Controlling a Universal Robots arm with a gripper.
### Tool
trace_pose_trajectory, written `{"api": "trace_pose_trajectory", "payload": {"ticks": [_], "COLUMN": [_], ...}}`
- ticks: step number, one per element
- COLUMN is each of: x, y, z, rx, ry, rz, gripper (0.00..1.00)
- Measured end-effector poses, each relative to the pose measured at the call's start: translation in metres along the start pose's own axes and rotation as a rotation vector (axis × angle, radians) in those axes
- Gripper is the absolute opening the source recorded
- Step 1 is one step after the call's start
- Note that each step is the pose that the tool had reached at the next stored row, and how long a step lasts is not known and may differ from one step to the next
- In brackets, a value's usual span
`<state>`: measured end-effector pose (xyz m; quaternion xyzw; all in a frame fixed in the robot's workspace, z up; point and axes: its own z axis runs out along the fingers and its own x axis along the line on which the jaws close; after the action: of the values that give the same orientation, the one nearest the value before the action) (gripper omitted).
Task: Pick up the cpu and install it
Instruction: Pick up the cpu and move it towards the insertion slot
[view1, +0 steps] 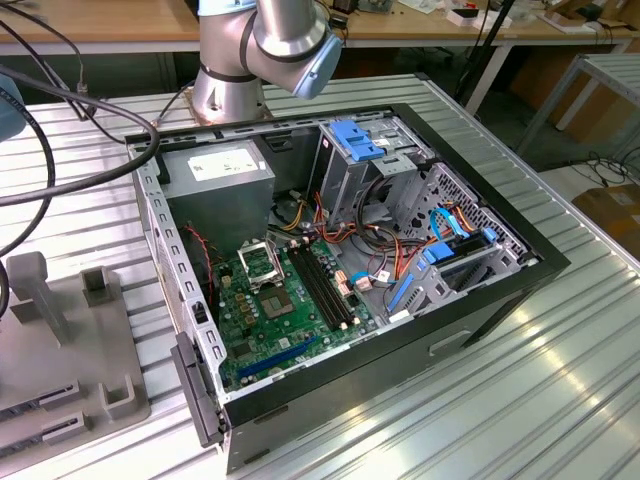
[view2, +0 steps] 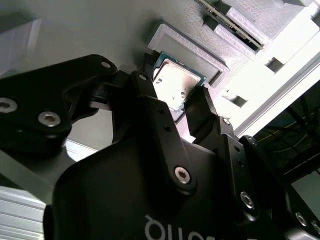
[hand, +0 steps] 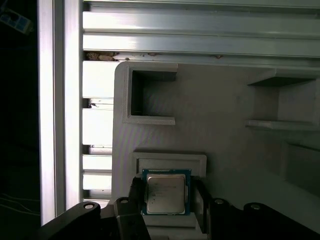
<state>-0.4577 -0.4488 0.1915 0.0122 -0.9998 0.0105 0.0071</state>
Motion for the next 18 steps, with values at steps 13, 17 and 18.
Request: {"api": "trace_pose_trajectory", "payload": {"ticks": [13, 17, 18], "x": [0.0, 0.0001, 0.0], "y": [0.0, 0.0, 0.0], "z": [-0.0011, -0.0012, -0.0011], "rx": [-0.0004, -0.0004, -0.0005], "ry": [0.0022, 0.0024, 0.0024], "rz": [0.0, 0.0, 0.0], "gripper": [0.54, 0.6, 0.6]}}
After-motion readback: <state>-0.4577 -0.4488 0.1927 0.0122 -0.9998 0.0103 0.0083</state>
